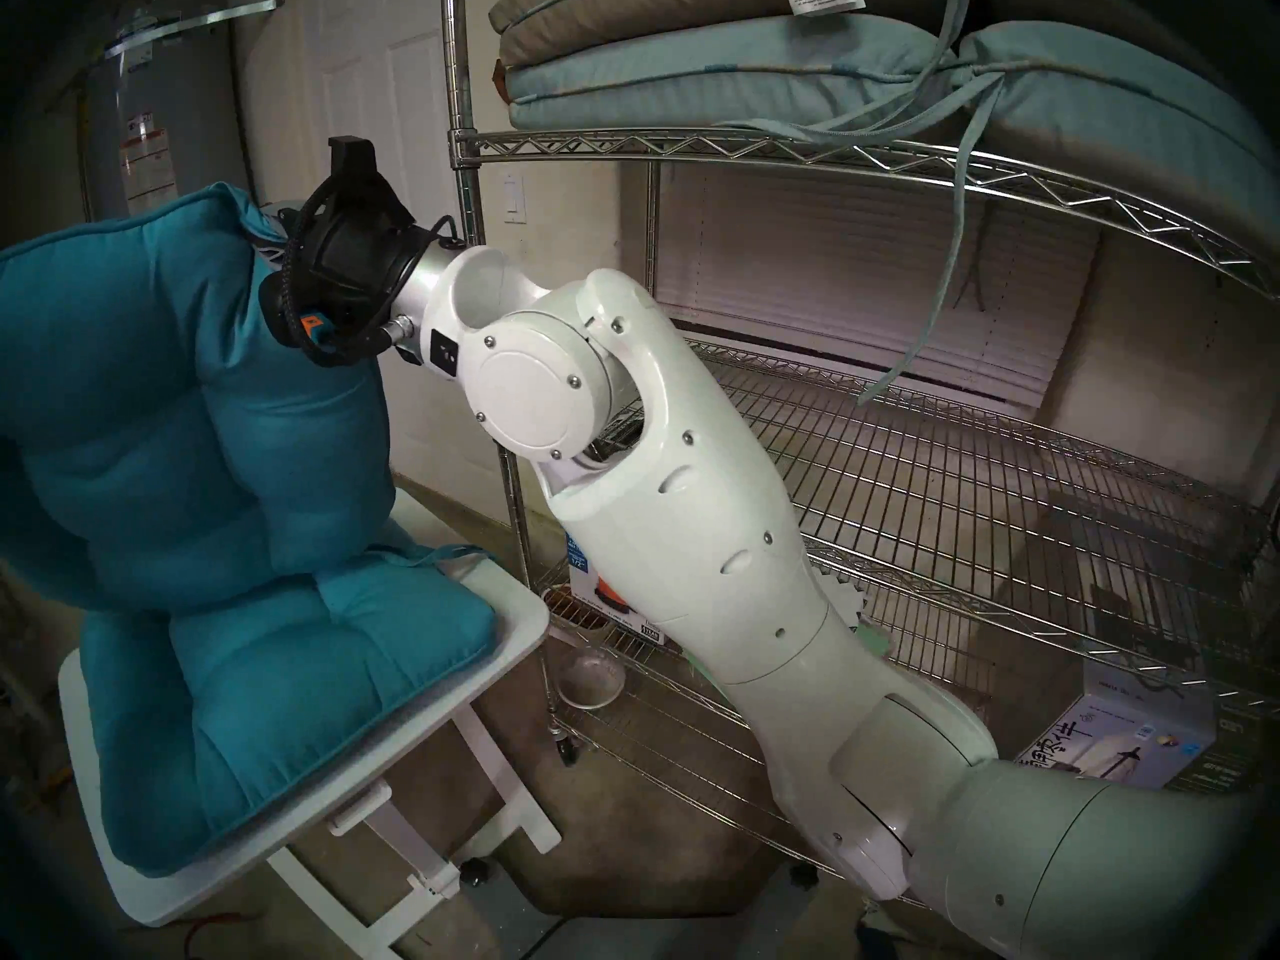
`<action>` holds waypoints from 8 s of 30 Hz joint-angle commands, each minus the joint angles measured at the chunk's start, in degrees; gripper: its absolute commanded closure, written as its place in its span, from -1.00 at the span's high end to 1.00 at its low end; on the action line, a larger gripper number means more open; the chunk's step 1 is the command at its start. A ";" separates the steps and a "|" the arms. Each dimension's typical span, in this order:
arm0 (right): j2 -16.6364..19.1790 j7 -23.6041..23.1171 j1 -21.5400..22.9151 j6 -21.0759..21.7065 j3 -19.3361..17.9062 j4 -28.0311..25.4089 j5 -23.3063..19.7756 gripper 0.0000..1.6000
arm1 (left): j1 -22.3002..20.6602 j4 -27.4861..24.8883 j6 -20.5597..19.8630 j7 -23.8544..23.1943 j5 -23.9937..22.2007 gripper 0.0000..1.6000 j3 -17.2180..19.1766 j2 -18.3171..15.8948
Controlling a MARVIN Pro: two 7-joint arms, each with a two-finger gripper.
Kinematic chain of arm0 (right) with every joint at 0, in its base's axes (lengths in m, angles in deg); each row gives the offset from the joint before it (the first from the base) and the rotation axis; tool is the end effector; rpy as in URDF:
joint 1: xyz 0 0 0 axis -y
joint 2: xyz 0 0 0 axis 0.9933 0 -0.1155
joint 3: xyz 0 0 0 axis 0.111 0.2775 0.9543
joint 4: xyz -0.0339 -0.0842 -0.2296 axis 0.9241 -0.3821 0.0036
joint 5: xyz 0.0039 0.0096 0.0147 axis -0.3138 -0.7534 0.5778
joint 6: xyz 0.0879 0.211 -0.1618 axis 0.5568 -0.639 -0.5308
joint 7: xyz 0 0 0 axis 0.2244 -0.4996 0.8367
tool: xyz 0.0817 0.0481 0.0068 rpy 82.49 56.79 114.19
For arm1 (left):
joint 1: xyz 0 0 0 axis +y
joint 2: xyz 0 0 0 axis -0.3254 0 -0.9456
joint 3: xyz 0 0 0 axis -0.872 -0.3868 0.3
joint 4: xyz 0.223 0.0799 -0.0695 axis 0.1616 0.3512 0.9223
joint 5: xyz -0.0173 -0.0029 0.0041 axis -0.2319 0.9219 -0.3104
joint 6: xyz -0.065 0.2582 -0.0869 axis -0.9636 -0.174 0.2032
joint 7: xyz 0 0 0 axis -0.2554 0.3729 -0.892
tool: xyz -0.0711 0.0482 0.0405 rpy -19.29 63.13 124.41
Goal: Take cushion off the shelf
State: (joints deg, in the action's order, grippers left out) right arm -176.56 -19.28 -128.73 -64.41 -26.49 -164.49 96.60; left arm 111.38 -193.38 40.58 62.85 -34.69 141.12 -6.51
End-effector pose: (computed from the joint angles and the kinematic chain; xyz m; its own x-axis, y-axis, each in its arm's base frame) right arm 0.3357 0.3292 0.0419 -0.9405 0.3368 -0.0442 -0.1346 -0.2500 0.9588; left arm 0.1267 0.3289 0.0259 0.6970 -0.6661 -0.2654 0.3663 0.6490 -0.6668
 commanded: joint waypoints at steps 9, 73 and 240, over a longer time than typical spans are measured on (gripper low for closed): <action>-6.32 3.99 6.11 -1.70 0.78 6.45 0.44 -1.00 | -4.23 6.83 0.62 -0.08 4.30 -1.00 1.50 -9.38; -12.33 12.29 29.00 -11.70 -3.49 39.93 5.49 -1.00 | -16.42 15.38 6.25 0.01 14.69 -1.00 1.50 -16.21; 50.71 55.96 -47.25 -28.65 4.48 -4.73 -6.84 -1.00 | 14.85 -4.61 24.59 37.73 39.68 -1.00 -24.72 49.00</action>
State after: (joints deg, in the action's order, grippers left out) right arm -129.98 32.21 -170.26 -96.54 -20.69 -163.51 89.93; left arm 124.07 -195.78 65.24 99.80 3.11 117.18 40.76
